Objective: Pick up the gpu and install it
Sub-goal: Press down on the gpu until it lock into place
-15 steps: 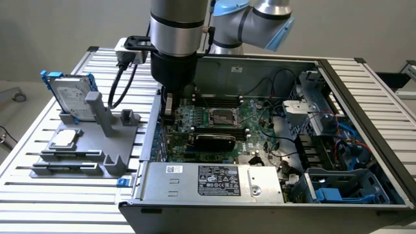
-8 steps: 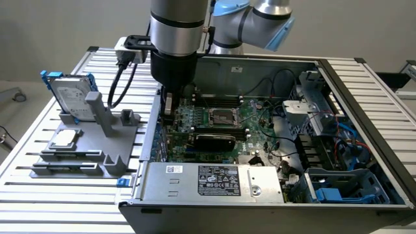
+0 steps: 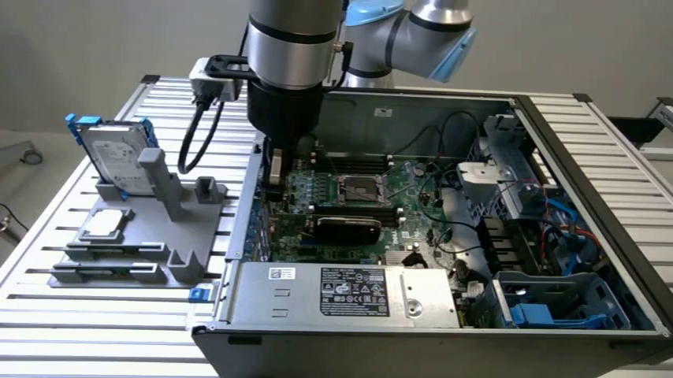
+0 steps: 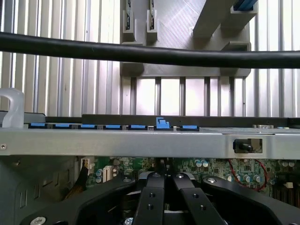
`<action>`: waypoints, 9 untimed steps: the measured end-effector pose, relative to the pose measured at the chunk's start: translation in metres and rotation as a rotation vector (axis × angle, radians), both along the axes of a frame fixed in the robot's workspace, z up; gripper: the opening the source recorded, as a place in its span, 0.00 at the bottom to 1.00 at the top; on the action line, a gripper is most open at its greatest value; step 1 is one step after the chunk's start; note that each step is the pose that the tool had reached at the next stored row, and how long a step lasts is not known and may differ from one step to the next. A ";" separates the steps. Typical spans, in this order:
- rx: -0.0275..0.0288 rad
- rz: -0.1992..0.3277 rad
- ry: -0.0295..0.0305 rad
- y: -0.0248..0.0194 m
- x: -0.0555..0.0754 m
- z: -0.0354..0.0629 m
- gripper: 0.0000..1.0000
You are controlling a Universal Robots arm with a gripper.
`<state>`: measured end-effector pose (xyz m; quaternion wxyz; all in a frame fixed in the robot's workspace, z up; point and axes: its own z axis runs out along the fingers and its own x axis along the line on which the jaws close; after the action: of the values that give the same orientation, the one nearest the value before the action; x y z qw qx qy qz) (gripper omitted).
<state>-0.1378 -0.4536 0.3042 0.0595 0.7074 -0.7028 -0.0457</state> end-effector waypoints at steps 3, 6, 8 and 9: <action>0.0002 0.000 -0.0001 -0.0005 0.000 -0.0002 0.11; 0.0000 0.000 0.0002 -0.0011 0.000 -0.0010 0.11; -0.0001 0.000 0.0006 -0.0011 0.000 -0.0017 0.11; 0.0001 0.000 0.0007 -0.0011 0.000 -0.0021 0.11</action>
<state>-0.1376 -0.4547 0.3021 0.0598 0.7075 -0.7027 -0.0460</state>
